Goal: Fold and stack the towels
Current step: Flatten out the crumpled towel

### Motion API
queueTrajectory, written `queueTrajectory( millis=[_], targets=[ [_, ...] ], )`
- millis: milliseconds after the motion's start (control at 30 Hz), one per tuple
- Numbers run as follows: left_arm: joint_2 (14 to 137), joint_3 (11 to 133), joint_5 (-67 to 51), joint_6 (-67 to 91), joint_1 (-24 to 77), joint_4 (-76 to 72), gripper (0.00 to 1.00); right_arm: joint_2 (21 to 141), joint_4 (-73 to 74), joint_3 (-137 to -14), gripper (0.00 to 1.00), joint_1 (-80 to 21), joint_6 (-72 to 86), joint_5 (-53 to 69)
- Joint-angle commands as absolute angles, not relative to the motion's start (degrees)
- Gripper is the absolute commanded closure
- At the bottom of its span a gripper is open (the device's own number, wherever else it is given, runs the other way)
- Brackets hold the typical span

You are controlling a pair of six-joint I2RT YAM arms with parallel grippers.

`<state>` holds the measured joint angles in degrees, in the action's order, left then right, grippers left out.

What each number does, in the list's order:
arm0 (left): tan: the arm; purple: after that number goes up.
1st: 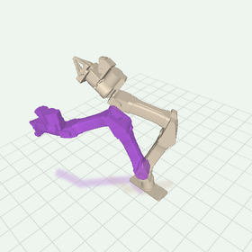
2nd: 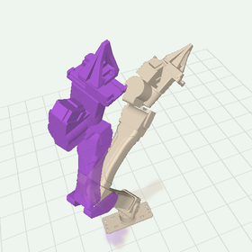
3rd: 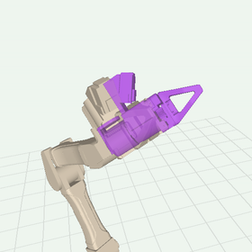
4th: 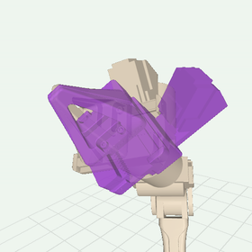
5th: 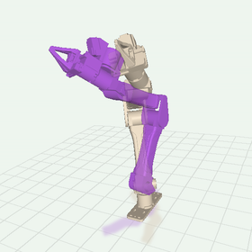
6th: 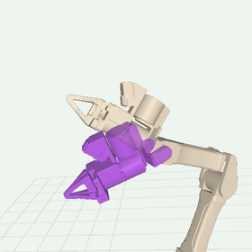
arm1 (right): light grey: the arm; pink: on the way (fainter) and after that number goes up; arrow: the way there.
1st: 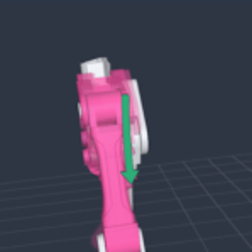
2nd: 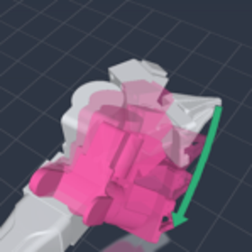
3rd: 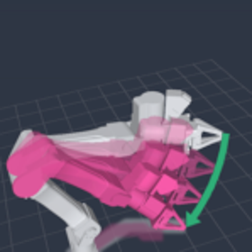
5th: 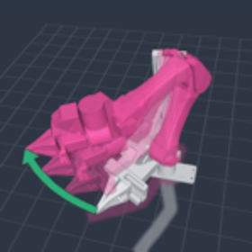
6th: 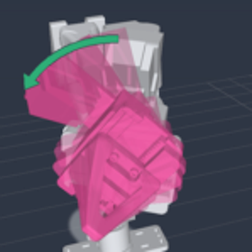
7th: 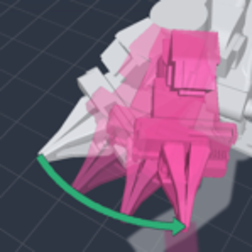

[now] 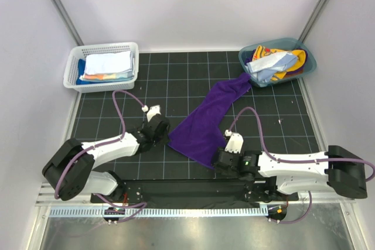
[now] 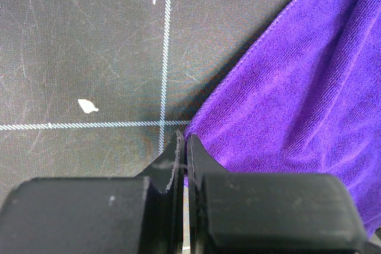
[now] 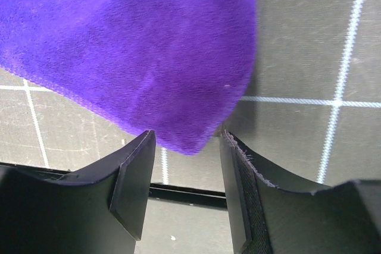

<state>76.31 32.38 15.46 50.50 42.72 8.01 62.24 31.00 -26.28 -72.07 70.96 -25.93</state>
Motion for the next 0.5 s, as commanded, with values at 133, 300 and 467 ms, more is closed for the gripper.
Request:
queueTrajectory(
  millis=[133,300,467],
  targets=[
    [75.24,31.91,16.70,49.48,42.80,6.86,1.00,70.04,32.52,-29.45,0.46,-74.27,77.08,-29.71],
    [74.53,31.64,17.05,48.96,42.80,7.29,1.00,72.24,30.33,-28.13,0.56,-74.27,78.40,-29.53],
    [74.09,31.46,17.14,48.78,42.80,7.56,1.00,72.69,30.67,-28.21,0.82,-74.62,78.75,-29.53]
  ],
)
